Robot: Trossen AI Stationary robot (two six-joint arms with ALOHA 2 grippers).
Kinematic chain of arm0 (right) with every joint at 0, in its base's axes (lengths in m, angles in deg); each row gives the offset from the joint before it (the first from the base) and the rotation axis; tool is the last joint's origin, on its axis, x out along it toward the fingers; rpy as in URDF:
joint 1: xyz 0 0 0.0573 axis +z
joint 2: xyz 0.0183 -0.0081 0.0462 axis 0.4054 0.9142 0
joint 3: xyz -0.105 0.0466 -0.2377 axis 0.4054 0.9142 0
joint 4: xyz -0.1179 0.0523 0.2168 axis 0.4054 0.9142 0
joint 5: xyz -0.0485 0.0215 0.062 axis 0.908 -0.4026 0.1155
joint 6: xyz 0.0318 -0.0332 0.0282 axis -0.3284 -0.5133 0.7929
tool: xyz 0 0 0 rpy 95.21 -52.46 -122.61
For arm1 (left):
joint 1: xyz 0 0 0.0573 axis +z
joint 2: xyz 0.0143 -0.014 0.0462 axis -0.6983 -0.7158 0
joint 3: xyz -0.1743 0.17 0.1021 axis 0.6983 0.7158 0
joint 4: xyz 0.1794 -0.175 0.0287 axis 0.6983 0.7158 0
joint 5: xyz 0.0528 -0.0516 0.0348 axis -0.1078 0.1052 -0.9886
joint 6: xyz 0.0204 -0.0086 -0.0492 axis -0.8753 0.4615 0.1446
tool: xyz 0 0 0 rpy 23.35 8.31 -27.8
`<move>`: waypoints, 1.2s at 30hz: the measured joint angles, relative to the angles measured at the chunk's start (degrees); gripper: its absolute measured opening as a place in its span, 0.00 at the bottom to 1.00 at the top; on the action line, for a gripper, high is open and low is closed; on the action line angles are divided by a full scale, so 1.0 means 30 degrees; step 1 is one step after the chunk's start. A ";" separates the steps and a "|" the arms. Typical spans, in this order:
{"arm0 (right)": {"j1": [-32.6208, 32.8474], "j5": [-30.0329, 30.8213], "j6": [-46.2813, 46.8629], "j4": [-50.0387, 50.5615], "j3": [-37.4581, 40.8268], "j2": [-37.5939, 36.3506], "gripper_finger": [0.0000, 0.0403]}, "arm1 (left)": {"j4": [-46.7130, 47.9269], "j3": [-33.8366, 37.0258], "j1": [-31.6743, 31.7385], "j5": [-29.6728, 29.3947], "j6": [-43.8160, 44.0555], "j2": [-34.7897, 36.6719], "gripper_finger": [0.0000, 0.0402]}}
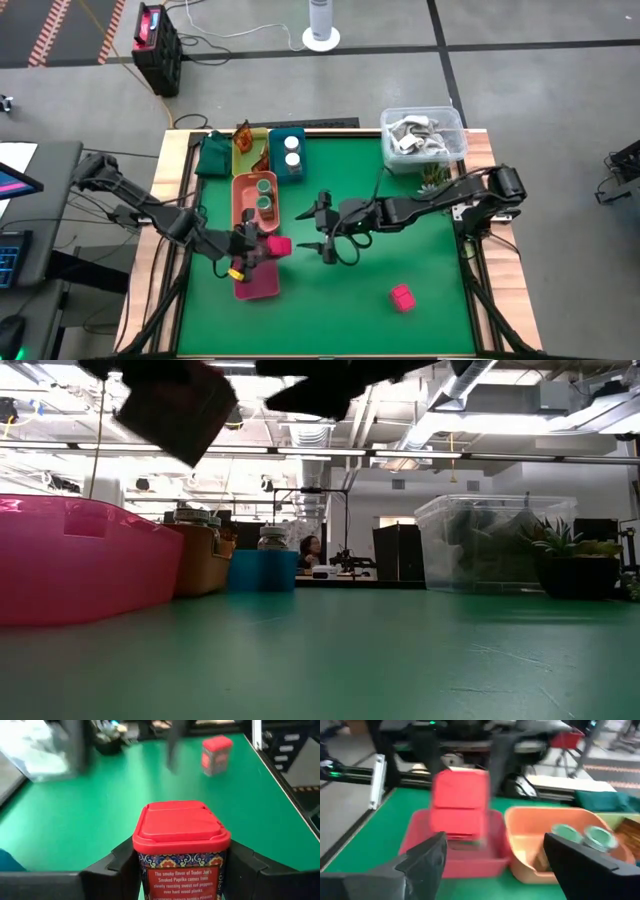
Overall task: Sort spices by type
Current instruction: Put the top red seasoning can into the pink bin
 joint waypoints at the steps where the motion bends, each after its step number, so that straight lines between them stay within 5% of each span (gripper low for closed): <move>1: 0.0000 0.0272 0.0109 0.0676 0.0006 -0.0281 0.89 | -0.0174 0.0330 -0.0273 -0.0119 0.0285 -0.0013 0.49; 12: -0.0105 0.3290 0.1641 0.1198 0.1797 -0.2114 0.86 | -0.6070 0.5319 -0.4674 -0.4838 0.1590 0.0005 0.49; 23: 0.1152 0.5741 0.2838 0.0844 0.2167 -0.2395 0.86 | -0.6203 0.7404 -0.8982 -1.2889 0.4025 0.0009 0.49; 36: 0.3324 0.9435 0.3356 0.0195 0.2164 -0.2395 0.86 | -0.6294 0.9590 -0.9090 -1.3379 0.7202 0.0009 0.49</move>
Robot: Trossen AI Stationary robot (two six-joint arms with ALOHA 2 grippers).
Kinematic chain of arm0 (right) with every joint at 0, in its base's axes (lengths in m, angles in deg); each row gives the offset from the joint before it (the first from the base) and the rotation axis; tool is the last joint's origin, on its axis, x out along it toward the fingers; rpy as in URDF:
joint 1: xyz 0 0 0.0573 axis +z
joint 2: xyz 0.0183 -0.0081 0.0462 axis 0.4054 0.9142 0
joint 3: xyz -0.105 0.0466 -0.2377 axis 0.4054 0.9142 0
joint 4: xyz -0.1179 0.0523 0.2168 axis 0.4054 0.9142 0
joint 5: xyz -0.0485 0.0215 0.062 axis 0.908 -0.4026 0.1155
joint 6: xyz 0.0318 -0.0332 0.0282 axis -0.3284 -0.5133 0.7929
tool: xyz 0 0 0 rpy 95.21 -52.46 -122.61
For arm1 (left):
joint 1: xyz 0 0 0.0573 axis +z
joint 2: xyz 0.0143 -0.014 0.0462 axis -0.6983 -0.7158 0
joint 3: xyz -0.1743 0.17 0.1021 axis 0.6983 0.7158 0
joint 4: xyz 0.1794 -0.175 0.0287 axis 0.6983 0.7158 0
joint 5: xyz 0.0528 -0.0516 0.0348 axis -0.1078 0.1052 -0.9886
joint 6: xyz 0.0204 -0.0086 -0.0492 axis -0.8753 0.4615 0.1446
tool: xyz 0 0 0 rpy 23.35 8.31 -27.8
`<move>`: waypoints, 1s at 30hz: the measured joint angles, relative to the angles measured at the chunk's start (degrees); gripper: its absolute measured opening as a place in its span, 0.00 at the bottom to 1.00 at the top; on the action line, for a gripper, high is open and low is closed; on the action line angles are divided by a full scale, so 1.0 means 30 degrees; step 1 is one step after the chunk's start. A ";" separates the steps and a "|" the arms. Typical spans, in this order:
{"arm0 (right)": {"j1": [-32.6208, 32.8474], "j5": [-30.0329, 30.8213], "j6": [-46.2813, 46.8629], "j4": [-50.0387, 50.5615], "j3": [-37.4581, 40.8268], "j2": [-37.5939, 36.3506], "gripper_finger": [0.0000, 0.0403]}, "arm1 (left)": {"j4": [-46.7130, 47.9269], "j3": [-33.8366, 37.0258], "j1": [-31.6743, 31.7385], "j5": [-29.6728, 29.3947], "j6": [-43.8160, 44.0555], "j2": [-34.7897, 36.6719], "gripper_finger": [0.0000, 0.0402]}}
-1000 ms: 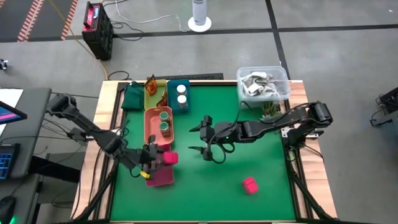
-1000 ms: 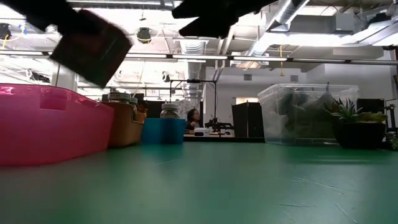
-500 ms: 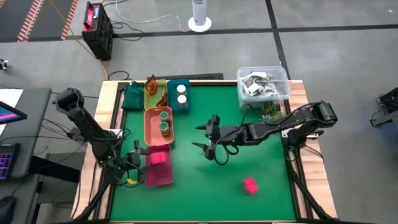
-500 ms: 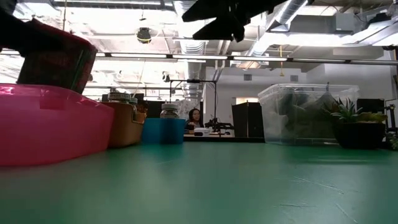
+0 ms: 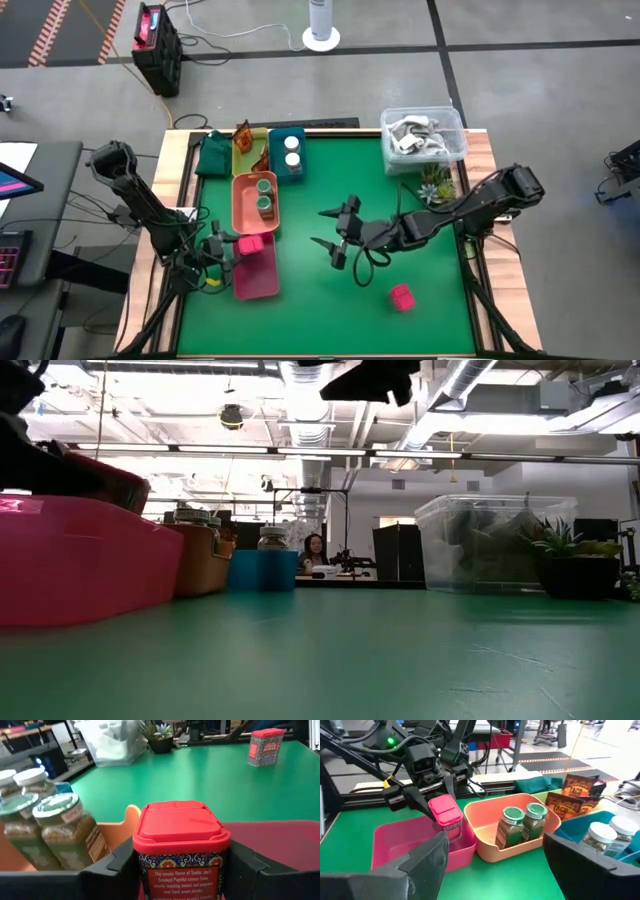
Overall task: Sort spices by type
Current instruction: Put the top red seasoning can into the pink bin
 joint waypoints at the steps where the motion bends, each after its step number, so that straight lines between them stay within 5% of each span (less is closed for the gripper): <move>1: 0.0122 0.0259 0.0088 0.0006 0.0000 0.0007 0.86 | 0.0000 0.0095 0.0000 0.0105 0.0246 0.0000 0.49; 19: 0.1301 0.1908 0.0803 -0.0541 0.0000 0.0016 0.86 | -0.2541 0.0156 0.0138 0.1864 -0.2842 -0.0015 0.49; 30: 0.1295 0.1915 0.0687 -0.0516 0.0000 0.0022 0.86 | -0.6787 0.0156 0.0961 0.8579 -0.8301 -0.0020 0.49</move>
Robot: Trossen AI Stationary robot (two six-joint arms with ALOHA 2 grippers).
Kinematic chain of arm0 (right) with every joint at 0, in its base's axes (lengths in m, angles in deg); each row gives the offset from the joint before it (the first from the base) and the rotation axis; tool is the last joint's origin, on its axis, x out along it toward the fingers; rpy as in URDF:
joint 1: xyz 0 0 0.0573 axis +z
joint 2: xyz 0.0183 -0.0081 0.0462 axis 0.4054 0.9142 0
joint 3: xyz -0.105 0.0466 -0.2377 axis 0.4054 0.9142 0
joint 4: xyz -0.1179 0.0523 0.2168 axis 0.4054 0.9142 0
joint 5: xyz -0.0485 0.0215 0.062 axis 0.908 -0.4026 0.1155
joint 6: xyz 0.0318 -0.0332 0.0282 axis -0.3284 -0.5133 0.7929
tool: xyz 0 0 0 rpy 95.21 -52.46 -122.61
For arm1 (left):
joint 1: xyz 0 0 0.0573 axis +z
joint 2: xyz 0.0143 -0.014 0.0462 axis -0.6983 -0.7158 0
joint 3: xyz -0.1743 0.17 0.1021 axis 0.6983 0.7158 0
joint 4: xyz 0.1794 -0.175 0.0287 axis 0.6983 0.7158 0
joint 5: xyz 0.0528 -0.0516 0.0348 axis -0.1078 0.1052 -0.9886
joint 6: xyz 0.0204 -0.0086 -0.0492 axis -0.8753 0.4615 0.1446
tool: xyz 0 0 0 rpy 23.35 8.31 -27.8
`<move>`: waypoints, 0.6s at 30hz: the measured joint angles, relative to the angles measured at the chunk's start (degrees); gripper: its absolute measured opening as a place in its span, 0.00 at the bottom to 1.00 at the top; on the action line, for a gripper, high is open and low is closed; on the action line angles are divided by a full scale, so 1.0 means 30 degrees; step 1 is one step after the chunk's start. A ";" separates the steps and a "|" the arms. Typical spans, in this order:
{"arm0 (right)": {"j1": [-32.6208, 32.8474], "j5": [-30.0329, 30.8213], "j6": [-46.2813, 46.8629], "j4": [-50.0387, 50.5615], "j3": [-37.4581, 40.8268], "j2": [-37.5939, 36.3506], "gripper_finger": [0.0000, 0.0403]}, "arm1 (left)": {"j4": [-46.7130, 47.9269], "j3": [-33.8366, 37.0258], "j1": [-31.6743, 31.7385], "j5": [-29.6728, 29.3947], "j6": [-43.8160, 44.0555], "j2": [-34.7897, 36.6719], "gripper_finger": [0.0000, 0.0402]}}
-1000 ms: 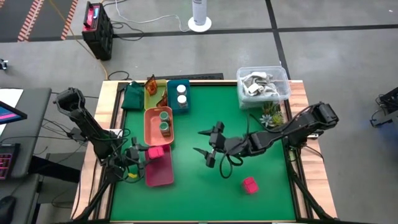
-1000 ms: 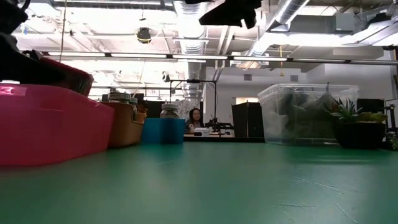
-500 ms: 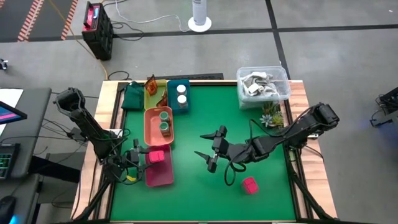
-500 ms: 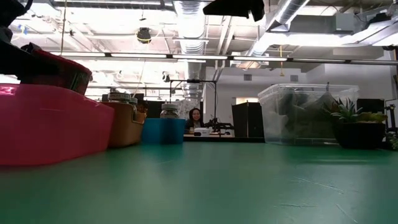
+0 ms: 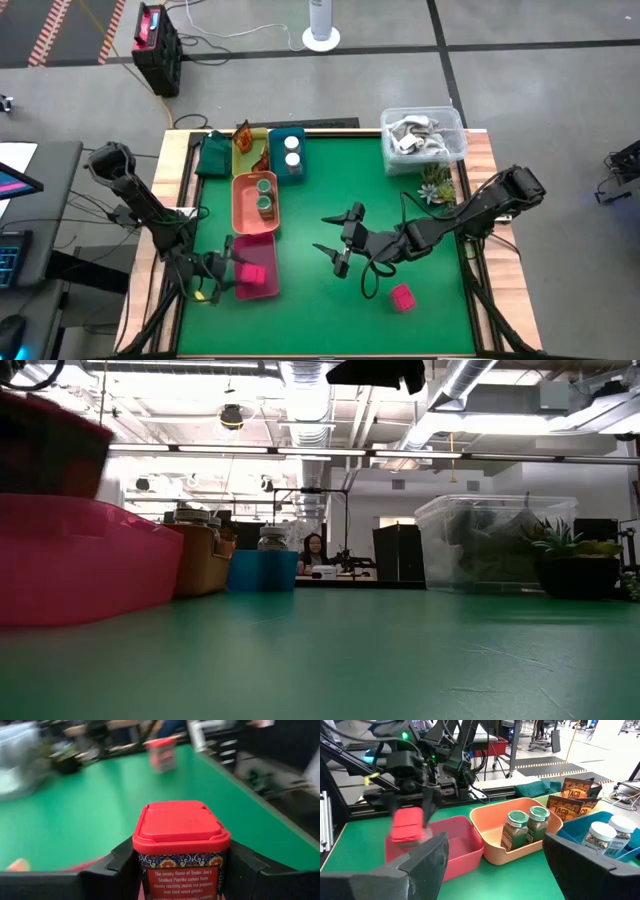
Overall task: Sort spices by type
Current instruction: Put the top red seasoning can into the pink bin
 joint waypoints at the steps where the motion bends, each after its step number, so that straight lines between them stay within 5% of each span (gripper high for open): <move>1: 0.0000 0.0000 0.0003 0.0003 0.0000 0.0000 0.86 | -0.0589 0.0000 0.0137 0.0730 -0.0593 0.0005 0.49; 8: 0.0000 -0.0003 0.0050 -0.0003 0.0000 0.0000 0.86 | -0.1570 -0.0928 0.1462 0.3280 -0.3557 0.0006 0.49; 18: 0.0048 -0.0029 0.0066 -0.0472 0.0000 0.0007 0.86 | -0.0331 -0.1592 0.5681 0.9982 -0.4725 0.0155 0.49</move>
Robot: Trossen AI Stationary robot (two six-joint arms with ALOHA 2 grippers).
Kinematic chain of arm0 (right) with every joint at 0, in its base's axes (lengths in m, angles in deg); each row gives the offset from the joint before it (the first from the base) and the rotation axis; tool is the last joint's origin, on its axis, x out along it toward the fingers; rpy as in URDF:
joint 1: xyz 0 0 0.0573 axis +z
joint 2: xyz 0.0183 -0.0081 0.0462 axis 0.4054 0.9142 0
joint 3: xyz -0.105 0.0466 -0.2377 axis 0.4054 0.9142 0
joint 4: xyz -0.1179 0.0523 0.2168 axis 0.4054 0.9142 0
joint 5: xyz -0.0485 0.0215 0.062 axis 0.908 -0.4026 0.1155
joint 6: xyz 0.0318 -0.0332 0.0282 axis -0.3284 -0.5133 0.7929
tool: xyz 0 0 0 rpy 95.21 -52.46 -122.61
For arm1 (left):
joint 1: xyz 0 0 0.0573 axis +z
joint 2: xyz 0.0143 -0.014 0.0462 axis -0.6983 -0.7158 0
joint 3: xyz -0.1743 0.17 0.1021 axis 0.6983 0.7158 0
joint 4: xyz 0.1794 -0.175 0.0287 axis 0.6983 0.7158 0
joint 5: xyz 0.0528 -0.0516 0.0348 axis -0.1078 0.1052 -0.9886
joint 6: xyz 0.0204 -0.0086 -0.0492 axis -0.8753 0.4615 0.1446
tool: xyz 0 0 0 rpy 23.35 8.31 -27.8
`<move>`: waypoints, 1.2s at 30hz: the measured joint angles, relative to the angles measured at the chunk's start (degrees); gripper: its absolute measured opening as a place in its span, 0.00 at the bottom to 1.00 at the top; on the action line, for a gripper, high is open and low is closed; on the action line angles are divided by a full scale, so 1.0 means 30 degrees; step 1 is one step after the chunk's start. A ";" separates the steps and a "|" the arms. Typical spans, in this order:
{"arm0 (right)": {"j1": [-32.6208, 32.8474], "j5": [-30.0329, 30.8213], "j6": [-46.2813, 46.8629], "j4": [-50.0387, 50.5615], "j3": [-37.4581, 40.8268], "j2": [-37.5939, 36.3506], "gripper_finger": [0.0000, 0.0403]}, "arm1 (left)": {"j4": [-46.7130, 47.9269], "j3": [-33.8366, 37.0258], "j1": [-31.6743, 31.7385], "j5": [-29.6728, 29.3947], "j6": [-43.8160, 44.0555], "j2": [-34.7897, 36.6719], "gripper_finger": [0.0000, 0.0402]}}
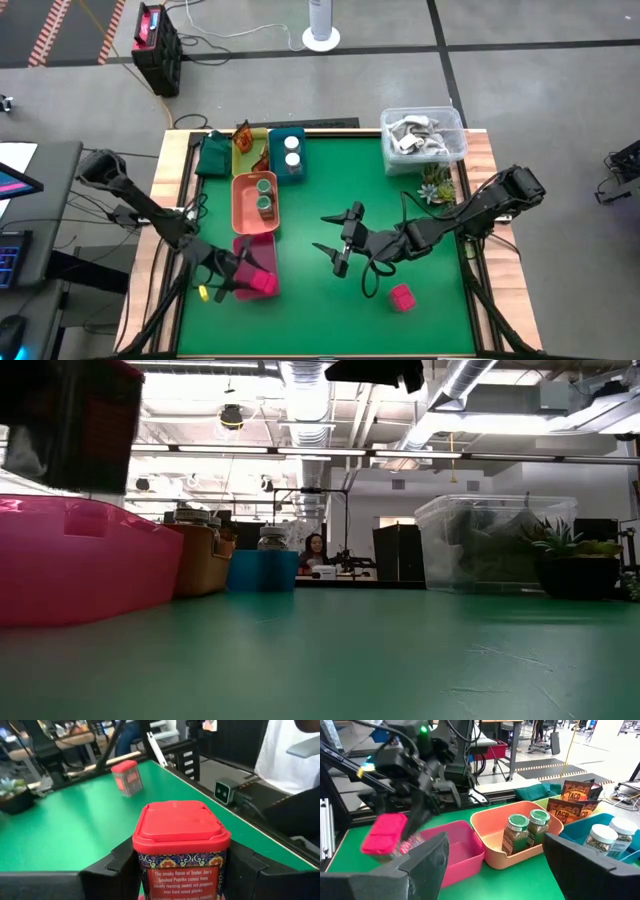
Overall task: Sort spices by type
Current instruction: Put the top red seasoning can into the pink bin
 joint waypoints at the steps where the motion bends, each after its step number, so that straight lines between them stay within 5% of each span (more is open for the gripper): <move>1: 0.0011 0.0000 0.0000 -0.0014 0.0000 0.0000 0.86 | 0.0234 0.0004 0.0360 0.0525 0.0059 0.0122 0.50; 12: 0.0025 -0.0032 0.0007 -0.0005 0.0000 0.0007 0.86 | 0.2106 0.0703 0.1162 0.2393 0.0047 0.3004 0.50; 19: 0.0025 -0.0073 0.0007 -0.0005 0.0000 0.0015 0.86 | -0.0639 0.3139 0.1164 0.2041 0.0938 0.4261 0.50; 36: -0.0011 -0.0073 0.0036 -0.0056 -0.0007 0.0080 0.86 | -0.4982 0.5007 0.1162 0.1892 0.1689 0.2527 0.50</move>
